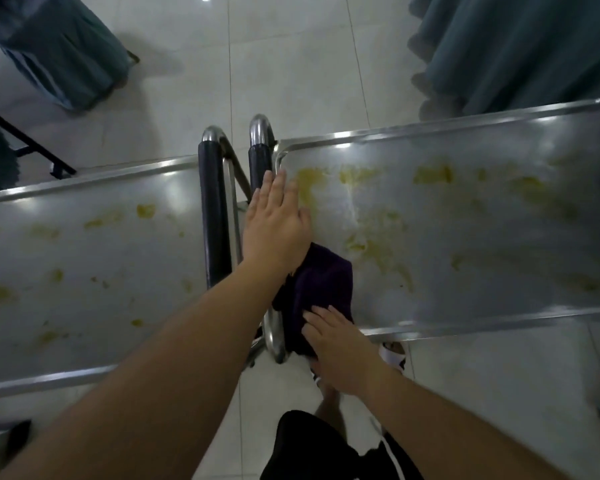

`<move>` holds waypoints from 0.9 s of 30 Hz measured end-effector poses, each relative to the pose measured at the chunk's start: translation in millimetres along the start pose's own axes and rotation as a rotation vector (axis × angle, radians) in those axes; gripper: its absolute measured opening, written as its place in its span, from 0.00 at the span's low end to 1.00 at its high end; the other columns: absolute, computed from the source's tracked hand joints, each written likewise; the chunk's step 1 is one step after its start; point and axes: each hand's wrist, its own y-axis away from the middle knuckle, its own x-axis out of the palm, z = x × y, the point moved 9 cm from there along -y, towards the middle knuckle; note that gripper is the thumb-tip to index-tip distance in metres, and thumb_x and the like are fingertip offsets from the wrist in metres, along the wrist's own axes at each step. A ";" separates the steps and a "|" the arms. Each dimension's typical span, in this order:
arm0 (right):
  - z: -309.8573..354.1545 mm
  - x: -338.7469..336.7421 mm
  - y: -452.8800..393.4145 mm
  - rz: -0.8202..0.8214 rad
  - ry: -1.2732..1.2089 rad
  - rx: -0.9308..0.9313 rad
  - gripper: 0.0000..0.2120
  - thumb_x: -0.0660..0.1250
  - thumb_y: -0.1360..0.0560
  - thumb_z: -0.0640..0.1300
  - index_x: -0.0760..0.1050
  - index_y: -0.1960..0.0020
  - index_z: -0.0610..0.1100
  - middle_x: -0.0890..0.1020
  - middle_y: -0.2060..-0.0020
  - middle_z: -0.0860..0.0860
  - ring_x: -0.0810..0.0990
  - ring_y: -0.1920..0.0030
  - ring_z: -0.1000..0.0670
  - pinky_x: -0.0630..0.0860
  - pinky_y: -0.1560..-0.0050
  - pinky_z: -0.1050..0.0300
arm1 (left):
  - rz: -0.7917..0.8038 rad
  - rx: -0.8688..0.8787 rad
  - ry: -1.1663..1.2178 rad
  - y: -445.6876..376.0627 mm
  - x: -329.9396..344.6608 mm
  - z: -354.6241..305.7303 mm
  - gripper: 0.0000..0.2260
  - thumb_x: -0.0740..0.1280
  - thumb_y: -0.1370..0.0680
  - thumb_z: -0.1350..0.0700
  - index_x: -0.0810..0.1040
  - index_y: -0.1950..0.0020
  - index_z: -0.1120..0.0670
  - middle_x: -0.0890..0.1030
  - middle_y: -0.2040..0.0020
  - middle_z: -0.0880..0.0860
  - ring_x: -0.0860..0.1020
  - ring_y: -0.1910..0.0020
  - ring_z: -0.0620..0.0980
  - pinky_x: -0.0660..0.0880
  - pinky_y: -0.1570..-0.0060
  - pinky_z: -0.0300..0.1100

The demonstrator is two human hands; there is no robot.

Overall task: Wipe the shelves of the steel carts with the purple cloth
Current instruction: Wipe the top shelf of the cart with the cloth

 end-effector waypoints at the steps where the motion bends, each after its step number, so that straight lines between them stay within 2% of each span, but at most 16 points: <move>1: 1.4 9.3 4.3 -0.020 -0.001 0.006 0.22 0.63 0.21 0.54 0.73 0.31 0.44 0.71 0.24 0.46 0.64 0.21 0.43 0.56 0.18 0.43 | -0.005 0.001 -0.015 -1.8 2.1 0.4 0.28 0.46 0.12 0.44 0.48 0.13 0.51 0.44 0.13 0.51 0.38 0.15 0.48 0.36 0.18 0.47; 3: -1.9 7.7 5.2 -0.150 -0.033 0.038 0.22 0.61 0.20 0.57 0.72 0.32 0.46 0.73 0.26 0.48 0.66 0.22 0.45 0.54 0.18 0.46 | -0.019 -0.002 -0.060 -3.8 5.2 2.1 0.29 0.44 0.13 0.43 0.46 0.13 0.51 0.42 0.13 0.51 0.36 0.15 0.48 0.35 0.18 0.48; 5: -12.2 -3.7 -7.2 -0.254 -0.024 0.094 0.24 0.59 0.18 0.55 0.68 0.26 0.46 0.68 0.22 0.49 0.62 0.20 0.46 0.53 0.17 0.46 | -0.056 -0.017 -0.093 -4.5 6.2 3.2 0.30 0.44 0.13 0.43 0.43 0.13 0.52 0.40 0.13 0.51 0.35 0.16 0.47 0.35 0.18 0.48; 7: -22.8 -4.1 -26.2 -0.240 0.009 0.148 0.32 0.59 0.18 0.56 0.60 0.18 0.45 0.58 0.17 0.49 0.51 0.16 0.46 0.50 0.17 0.44 | -0.096 -0.042 -0.081 -4.7 5.0 5.0 0.30 0.45 0.13 0.44 0.42 0.13 0.53 0.39 0.13 0.51 0.35 0.16 0.47 0.34 0.18 0.47; 9: -32.0 2.0 -43.1 -0.209 0.025 0.168 0.36 0.59 0.18 0.58 0.55 0.16 0.44 0.55 0.16 0.49 0.47 0.16 0.47 0.51 0.17 0.43 | -0.106 -0.050 -0.063 -5.1 5.1 6.0 0.30 0.44 0.13 0.44 0.41 0.13 0.54 0.38 0.13 0.52 0.34 0.16 0.47 0.34 0.18 0.46; 12: -42.6 3.6 -61.9 -0.231 0.066 0.140 0.34 0.59 0.17 0.58 0.59 0.17 0.43 0.60 0.17 0.47 0.49 0.16 0.47 0.56 0.19 0.42 | -0.088 -0.043 -0.080 -2.5 8.2 5.3 0.30 0.41 0.13 0.43 0.39 0.14 0.55 0.36 0.14 0.52 0.32 0.16 0.47 0.33 0.18 0.46; 14: -48.1 -8.5 -79.4 -0.256 0.097 0.089 0.34 0.57 0.17 0.59 0.58 0.16 0.43 0.61 0.17 0.47 0.50 0.16 0.47 0.55 0.18 0.42 | -0.084 -0.047 -0.087 -2.6 9.8 4.1 0.30 0.40 0.13 0.43 0.39 0.14 0.55 0.36 0.14 0.52 0.32 0.17 0.47 0.32 0.19 0.46; 17: -65.4 -42.1 -121.1 -0.227 0.163 0.069 0.37 0.54 0.17 0.62 0.49 0.15 0.46 0.55 0.16 0.49 0.47 0.16 0.47 0.49 0.17 0.43 | -0.073 -0.065 -0.106 -3.8 10.5 4.1 0.30 0.39 0.13 0.44 0.38 0.14 0.55 0.34 0.14 0.52 0.31 0.17 0.46 0.31 0.19 0.46; 19: -85.4 -72.3 -158.3 -0.205 0.218 0.109 0.37 0.49 0.18 0.62 0.48 0.14 0.46 0.52 0.15 0.49 0.46 0.16 0.47 0.48 0.17 0.43 | -0.076 -0.053 -0.146 -3.0 11.7 3.0 0.30 0.38 0.14 0.44 0.37 0.14 0.56 0.33 0.14 0.53 0.30 0.17 0.47 0.30 0.20 0.46; 22: -119.9 -119.1 -223.0 -0.164 0.213 0.159 0.41 0.36 0.24 0.63 0.46 0.14 0.48 0.49 0.15 0.50 0.43 0.16 0.47 0.43 0.17 0.43 | -0.111 -0.054 -0.119 -3.7 9.4 1.8 0.30 0.40 0.14 0.45 0.42 0.14 0.56 0.40 0.13 0.54 0.35 0.16 0.48 0.32 0.19 0.45; 27: -158.2 -162.0 -278.1 -0.212 0.213 0.182 0.39 0.43 0.21 0.64 0.47 0.14 0.48 0.49 0.15 0.49 0.44 0.16 0.46 0.42 0.17 0.43 | -0.141 -0.056 -0.122 -2.8 8.6 4.1 0.30 0.45 0.13 0.45 0.48 0.13 0.57 0.46 0.13 0.55 0.40 0.15 0.48 0.36 0.18 0.46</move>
